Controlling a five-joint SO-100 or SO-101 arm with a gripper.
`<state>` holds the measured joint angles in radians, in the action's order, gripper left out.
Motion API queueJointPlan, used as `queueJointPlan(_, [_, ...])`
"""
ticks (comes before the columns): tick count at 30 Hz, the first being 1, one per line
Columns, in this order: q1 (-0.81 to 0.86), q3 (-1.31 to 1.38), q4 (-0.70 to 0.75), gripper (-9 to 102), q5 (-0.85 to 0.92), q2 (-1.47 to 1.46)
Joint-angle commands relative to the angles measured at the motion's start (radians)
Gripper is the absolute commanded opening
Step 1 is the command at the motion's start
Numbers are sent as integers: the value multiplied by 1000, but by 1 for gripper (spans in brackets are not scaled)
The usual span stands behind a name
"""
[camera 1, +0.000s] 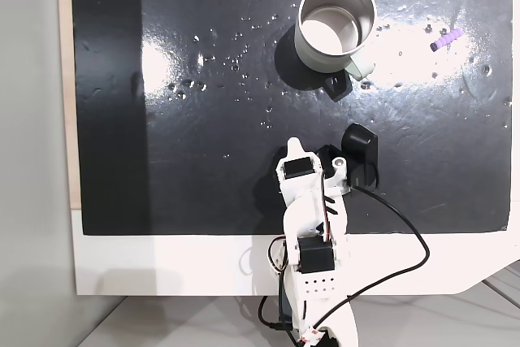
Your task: Grasp a pengrip and put it in the cup.
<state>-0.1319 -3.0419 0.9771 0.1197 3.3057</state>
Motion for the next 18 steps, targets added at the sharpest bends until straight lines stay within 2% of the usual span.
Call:
queueJointPlan(1, [-6,6,-26,0,-5,9])
queueJointPlan(6, [-17,40,6,0,49,9])
queueJointPlan(13, [-61,331,212,0,212,9])
queueJointPlan(18, [-60,511,276,0,327,-15])
